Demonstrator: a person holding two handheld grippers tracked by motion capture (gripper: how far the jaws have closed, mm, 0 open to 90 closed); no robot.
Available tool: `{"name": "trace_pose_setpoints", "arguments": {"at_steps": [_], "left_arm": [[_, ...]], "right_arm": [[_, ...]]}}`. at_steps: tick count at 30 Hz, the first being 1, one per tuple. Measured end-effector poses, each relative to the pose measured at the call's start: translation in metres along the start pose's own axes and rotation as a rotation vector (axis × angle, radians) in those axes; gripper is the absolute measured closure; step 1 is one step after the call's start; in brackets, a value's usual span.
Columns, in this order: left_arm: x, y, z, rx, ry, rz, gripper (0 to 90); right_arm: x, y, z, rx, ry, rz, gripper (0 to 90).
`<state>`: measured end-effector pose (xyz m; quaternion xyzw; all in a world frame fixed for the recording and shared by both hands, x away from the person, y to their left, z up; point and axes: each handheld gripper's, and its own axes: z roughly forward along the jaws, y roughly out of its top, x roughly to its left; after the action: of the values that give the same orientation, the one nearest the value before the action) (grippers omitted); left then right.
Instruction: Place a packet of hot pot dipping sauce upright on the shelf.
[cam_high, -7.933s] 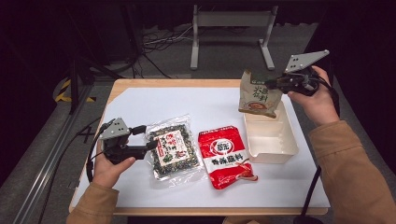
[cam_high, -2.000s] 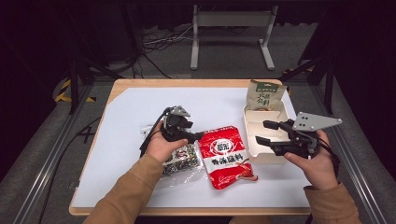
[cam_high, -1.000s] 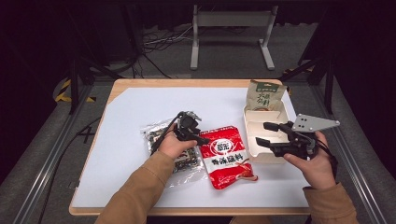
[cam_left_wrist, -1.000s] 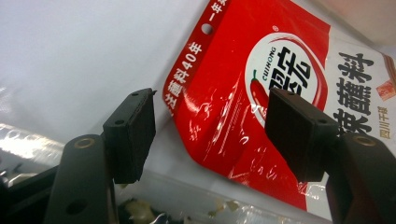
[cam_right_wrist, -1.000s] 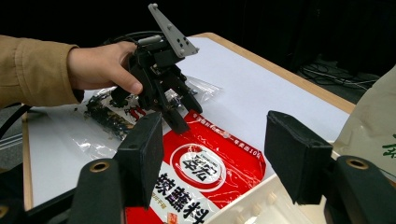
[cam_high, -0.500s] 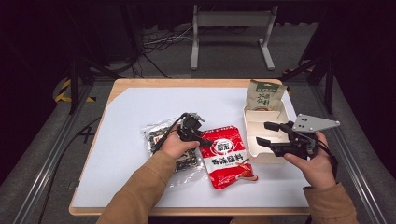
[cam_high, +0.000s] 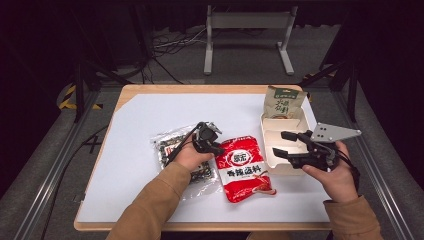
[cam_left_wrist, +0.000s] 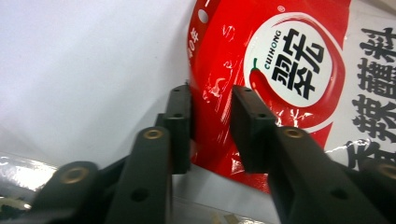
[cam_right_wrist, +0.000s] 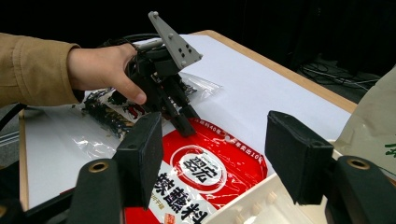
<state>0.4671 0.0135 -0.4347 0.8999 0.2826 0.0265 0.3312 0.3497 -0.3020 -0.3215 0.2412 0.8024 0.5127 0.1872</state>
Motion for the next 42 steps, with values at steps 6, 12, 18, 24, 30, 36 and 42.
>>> {"name": "trace_pose_setpoints", "arguments": {"at_steps": [6, 12, 18, 24, 30, 36, 42], "left_arm": [[0.002, 0.000, -0.001, 0.010, 0.013, -0.008, 89.7], [0.001, 0.000, -0.002, 0.011, 0.017, 0.017, 89.9], [0.001, 0.001, -0.012, -0.007, 0.007, 0.019, 90.0], [-0.006, 0.001, -0.032, -0.045, -0.012, 0.009, 90.0], [-0.012, 0.000, -0.049, -0.094, -0.034, 0.007, 90.0], [-0.028, -0.004, -0.072, -0.160, -0.037, 0.041, 90.0], [-0.037, -0.006, -0.090, -0.211, -0.045, 0.055, 90.0]], "right_arm": [[0.000, 0.000, 0.000, -0.001, -0.001, -0.002, 37.7], [0.000, -0.001, 0.000, 0.007, 0.003, 0.002, 41.1], [0.000, 0.000, -0.002, -0.003, 0.002, -0.001, 43.1], [-0.001, 0.000, -0.003, -0.011, 0.001, 0.003, 47.9], [-0.004, -0.001, -0.005, -0.010, 0.009, 0.042, 50.6], [-0.004, 0.001, -0.008, -0.024, 0.012, 0.039, 53.5], [-0.003, 0.001, -0.009, -0.023, 0.016, 0.033, 53.3]]}}
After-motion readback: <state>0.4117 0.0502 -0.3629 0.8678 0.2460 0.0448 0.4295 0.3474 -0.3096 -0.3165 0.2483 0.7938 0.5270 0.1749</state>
